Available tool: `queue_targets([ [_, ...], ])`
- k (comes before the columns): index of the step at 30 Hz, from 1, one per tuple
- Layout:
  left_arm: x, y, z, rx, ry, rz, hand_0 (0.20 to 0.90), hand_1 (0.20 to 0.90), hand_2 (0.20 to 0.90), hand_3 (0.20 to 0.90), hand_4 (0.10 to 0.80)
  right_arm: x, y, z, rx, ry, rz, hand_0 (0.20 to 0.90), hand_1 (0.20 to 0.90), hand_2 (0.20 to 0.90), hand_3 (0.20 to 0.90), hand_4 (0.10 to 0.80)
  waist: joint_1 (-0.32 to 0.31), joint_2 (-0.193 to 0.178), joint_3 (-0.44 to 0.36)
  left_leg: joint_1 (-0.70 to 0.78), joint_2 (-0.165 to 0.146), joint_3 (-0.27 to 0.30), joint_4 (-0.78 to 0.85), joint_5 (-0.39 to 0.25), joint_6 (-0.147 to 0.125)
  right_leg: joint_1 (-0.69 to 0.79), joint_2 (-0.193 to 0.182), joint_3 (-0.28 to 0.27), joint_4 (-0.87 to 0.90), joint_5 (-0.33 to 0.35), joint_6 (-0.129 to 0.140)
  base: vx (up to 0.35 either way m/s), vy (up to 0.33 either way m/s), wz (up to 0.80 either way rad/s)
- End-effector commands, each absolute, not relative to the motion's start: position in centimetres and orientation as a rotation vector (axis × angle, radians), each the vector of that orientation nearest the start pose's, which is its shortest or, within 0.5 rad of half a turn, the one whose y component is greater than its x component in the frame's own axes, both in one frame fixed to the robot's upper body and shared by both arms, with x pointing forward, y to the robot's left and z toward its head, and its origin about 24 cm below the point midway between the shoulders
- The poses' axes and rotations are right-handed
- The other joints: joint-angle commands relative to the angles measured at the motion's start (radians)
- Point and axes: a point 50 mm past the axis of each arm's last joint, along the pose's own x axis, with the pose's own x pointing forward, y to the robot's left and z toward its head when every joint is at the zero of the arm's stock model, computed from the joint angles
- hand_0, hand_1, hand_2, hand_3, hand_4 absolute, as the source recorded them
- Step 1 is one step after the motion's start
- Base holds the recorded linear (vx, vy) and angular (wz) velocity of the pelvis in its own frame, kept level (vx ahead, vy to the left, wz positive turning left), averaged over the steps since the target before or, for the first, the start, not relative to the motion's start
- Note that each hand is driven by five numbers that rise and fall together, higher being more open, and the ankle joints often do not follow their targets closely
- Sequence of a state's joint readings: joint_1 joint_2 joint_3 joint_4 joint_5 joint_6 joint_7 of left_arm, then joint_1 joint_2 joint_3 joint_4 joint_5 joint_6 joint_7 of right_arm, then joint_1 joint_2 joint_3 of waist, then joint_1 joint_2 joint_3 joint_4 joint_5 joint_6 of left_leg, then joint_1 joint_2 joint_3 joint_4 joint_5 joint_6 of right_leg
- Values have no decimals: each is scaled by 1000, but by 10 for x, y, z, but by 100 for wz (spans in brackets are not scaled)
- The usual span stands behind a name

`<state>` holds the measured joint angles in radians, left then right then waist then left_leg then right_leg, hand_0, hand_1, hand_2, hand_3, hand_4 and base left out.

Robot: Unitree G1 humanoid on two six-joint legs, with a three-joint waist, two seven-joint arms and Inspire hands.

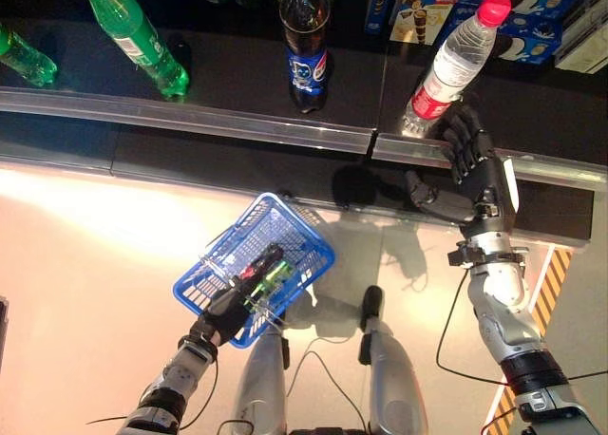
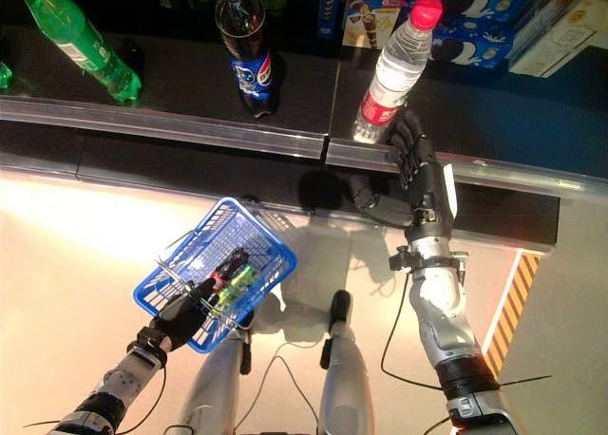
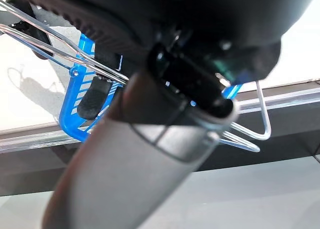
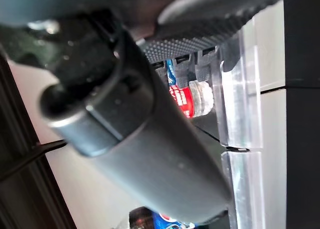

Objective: Pick up the drink and place into the basket.

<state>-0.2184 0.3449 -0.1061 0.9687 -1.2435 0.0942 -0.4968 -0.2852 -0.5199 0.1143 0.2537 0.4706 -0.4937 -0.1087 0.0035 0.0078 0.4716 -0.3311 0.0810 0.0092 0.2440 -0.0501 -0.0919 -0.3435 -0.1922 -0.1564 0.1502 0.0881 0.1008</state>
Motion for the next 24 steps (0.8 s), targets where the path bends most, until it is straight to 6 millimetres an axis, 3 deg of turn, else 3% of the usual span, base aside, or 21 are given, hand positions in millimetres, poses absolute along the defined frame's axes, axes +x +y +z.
queue_targets([
  [1,205,211,-85,-1066,430,-125,300,300,300,200,100,281,-242,195,23,-868,-52,900,900,900,900,800,15,-3,-59,-6,-5,31,-8,23,37,34,-24,4,65,-88,38,0,0,0],
  [15,209,210,-84,-1029,459,-156,300,300,300,200,100,288,-251,227,19,-954,-76,900,900,900,900,800,34,-5,-49,-3,-9,31,-13,25,41,44,-21,-12,57,-83,36,0,0,0],
  [24,212,210,-83,-993,486,-182,300,300,300,200,100,304,-267,246,14,-933,-104,900,900,900,900,800,55,-5,-46,-6,-14,22,-4,22,43,47,-20,-24,58,-79,34,0,0,0],
])
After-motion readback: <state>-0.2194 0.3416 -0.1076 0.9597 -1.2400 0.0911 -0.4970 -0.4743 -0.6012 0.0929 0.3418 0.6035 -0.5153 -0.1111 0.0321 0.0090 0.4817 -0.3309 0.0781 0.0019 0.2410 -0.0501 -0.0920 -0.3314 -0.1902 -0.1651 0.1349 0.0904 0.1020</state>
